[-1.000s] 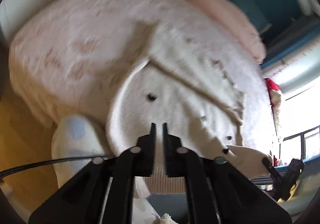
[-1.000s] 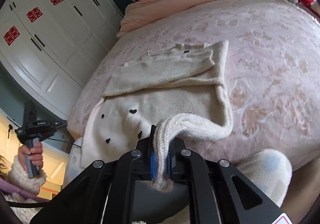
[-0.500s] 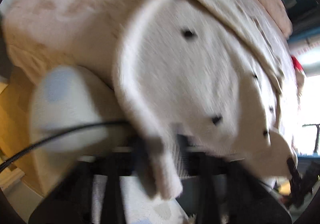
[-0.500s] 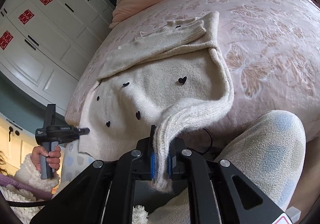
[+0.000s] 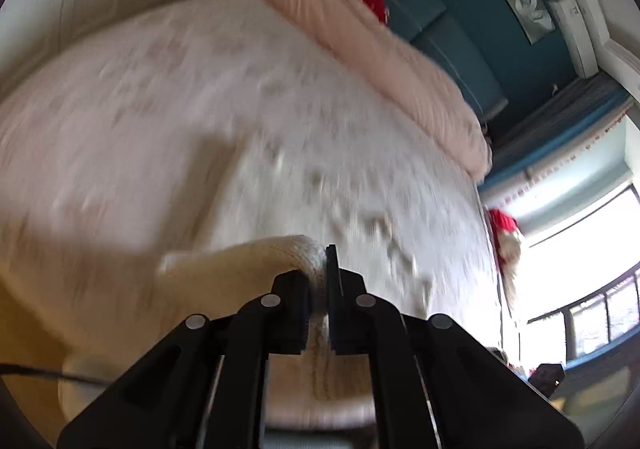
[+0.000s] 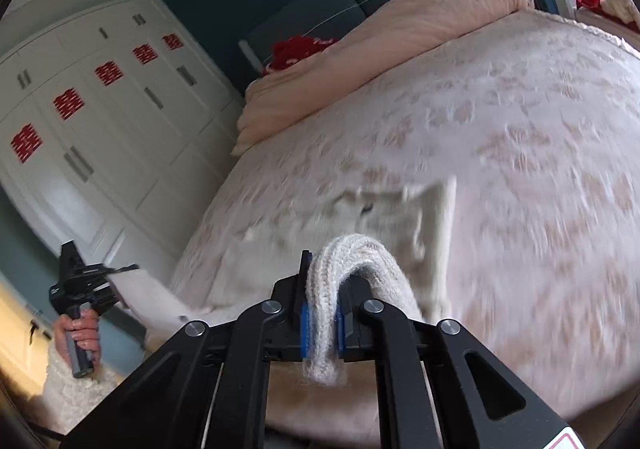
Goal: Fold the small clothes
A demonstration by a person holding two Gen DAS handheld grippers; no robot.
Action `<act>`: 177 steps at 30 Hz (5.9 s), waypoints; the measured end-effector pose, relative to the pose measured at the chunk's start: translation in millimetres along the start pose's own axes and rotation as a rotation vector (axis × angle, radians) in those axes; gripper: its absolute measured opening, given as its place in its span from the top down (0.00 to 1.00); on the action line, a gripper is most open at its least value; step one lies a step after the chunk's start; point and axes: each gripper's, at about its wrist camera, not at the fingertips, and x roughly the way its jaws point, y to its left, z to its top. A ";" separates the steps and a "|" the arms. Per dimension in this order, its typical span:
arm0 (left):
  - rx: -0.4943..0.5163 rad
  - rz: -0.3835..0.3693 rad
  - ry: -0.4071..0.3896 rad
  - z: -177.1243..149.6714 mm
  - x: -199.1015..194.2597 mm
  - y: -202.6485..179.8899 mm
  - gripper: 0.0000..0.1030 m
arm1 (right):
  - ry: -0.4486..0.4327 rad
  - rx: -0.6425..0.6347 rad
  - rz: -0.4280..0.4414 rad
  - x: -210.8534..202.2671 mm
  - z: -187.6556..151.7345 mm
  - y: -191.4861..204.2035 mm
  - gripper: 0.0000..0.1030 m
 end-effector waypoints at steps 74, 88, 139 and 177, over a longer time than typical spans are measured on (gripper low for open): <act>0.009 0.221 0.003 15.2 127.8 90.9 0.31 | 0.116 0.047 -0.300 60.4 -42.8 -59.9 0.41; -0.277 0.271 -0.074 -54.9 129.5 117.6 0.07 | 0.111 0.420 -0.027 91.1 -92.4 -80.8 0.26; 0.217 0.440 0.022 -32.0 199.5 40.1 1.00 | 0.161 0.042 -0.374 111.3 -2.7 -74.3 0.79; -0.174 0.123 0.061 -116.3 90.2 91.5 0.75 | 0.291 -0.317 -0.148 184.9 -142.5 113.7 0.84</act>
